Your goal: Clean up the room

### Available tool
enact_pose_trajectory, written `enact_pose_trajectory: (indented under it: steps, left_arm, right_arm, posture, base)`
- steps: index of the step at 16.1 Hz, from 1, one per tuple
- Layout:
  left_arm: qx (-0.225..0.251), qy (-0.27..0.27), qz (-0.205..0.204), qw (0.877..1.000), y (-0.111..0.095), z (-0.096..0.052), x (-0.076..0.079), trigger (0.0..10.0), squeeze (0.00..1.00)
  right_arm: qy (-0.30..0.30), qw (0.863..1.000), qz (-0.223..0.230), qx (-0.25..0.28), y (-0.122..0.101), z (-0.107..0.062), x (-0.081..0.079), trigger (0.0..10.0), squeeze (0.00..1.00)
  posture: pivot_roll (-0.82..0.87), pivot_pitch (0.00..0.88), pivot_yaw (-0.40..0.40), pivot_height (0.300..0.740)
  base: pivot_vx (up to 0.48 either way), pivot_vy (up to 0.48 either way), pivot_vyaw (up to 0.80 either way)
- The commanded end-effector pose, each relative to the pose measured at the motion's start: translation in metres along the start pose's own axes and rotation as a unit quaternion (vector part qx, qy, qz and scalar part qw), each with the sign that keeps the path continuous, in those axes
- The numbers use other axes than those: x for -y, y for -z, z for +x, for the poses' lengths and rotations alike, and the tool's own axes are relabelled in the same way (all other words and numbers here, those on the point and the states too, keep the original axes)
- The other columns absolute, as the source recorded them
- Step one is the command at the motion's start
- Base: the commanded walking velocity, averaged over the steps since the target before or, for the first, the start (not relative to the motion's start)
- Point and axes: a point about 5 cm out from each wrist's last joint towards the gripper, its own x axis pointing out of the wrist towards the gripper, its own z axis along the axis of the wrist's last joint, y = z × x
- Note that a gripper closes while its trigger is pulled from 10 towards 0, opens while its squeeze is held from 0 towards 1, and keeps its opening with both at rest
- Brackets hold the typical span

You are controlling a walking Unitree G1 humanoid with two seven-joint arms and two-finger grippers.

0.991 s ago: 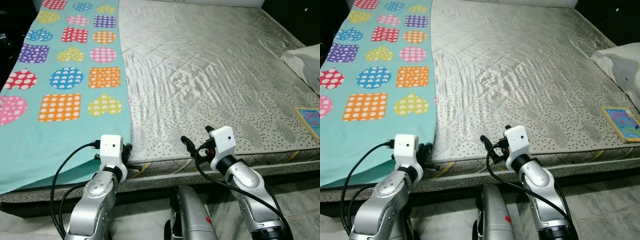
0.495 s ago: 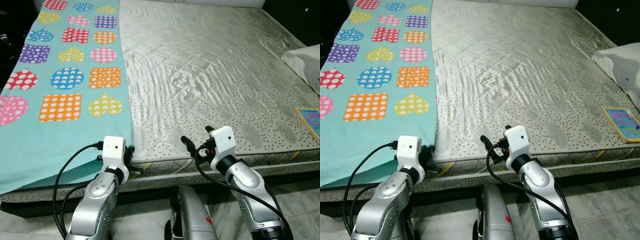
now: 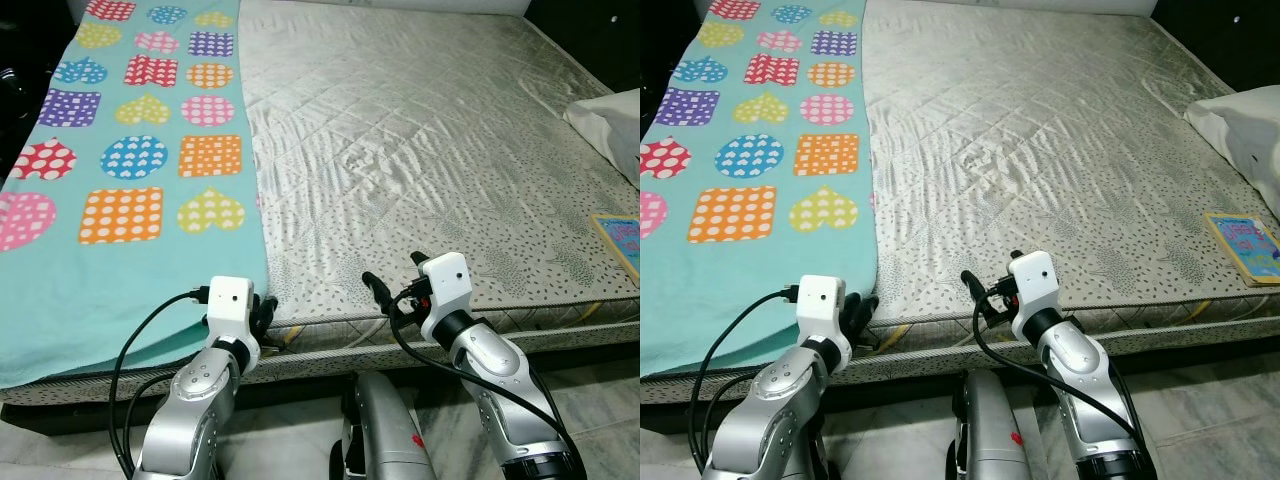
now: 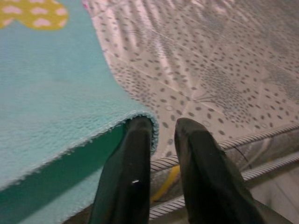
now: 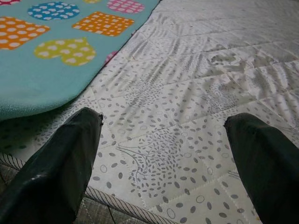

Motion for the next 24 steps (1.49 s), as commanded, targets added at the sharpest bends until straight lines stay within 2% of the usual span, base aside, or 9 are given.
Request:
enact_pose_trajectory:
  steps: [1, 7, 8, 10, 13, 15, 19, 22, 24]
  left_arm:
    - [-0.017, 0.017, 0.002, 1.000, 0.007, -0.001, 0.006, 10.0, 1.00]
    - [-0.006, 0.056, 0.026, 0.998, 0.002, 0.002, 0.019, 10.0, 1.00]
    - [-0.011, 0.071, 0.036, 0.997, 0.003, 0.004, 0.023, 10.0, 1.00]
    - [-0.052, 0.089, 0.050, 0.993, 0.011, 0.003, 0.028, 10.0, 1.00]
    - [-0.068, 0.082, 0.055, 0.993, 0.017, -0.002, 0.023, 10.0, 1.00]
    - [-0.080, 0.052, 0.061, 0.994, 0.018, -0.013, 0.010, 10.0, 1.00]
    - [-0.094, 0.026, 0.049, 0.994, 0.025, -0.030, 0.003, 10.0, 1.00]
    - [-0.017, -0.020, 0.060, 0.998, 0.000, -0.026, -0.007, 10.0, 1.00]
    - [0.045, -0.060, 0.049, 0.996, -0.022, -0.027, -0.015, 10.0, 1.00]
  right_arm:
    - [0.006, 1.000, -0.006, -0.002, 0.000, -0.002, 0.005, 10.0, 0.00]
    - [0.008, 1.000, -0.006, -0.001, 0.000, -0.001, 0.006, 10.0, 0.00]
    - [0.007, 1.000, -0.006, 0.000, -0.001, 0.000, 0.005, 10.0, 0.00]
    - [0.008, 1.000, -0.007, 0.001, -0.001, 0.001, 0.006, 10.0, 0.00]
    - [0.011, 1.000, -0.008, 0.001, -0.001, 0.000, 0.009, 10.0, 0.00]
    - [0.012, 1.000, -0.009, 0.000, 0.000, -0.001, 0.010, 10.0, 0.00]
    - [0.010, 1.000, -0.007, -0.001, 0.002, 0.000, 0.008, 10.0, 0.00]
    - [0.008, 1.000, -0.006, 0.001, 0.001, 0.003, 0.007, 10.0, 0.00]
    - [0.007, 1.000, -0.005, 0.002, 0.001, 0.004, 0.008, 10.0, 0.00]
  posture:
    - [-0.08, 0.130, -0.089, 0.556]
    - [-0.08, 0.122, -0.087, 0.556]
    - [-0.08, 0.121, -0.085, 0.556]
    - [-0.08, 0.118, -0.084, 0.556]
    - [-0.09, 0.117, -0.082, 0.556]
    - [-0.07, 0.117, -0.077, 0.556]
    - [-0.06, 0.120, -0.080, 0.556]
    - [-0.05, 0.113, -0.085, 0.556]
    - [-0.04, 0.102, -0.089, 0.556]
  base:
    - [0.000, 0.000, 0.00]
    - [0.000, 0.000, 0.00]
    - [0.000, 0.000, 0.00]
    - [0.000, 0.000, 0.00]
    - [0.000, 0.000, 0.00]
    - [0.000, 0.000, 0.00]
    - [0.000, 0.000, 0.00]
    - [0.000, 0.000, 0.00]
    - [0.000, 0.000, 0.00]
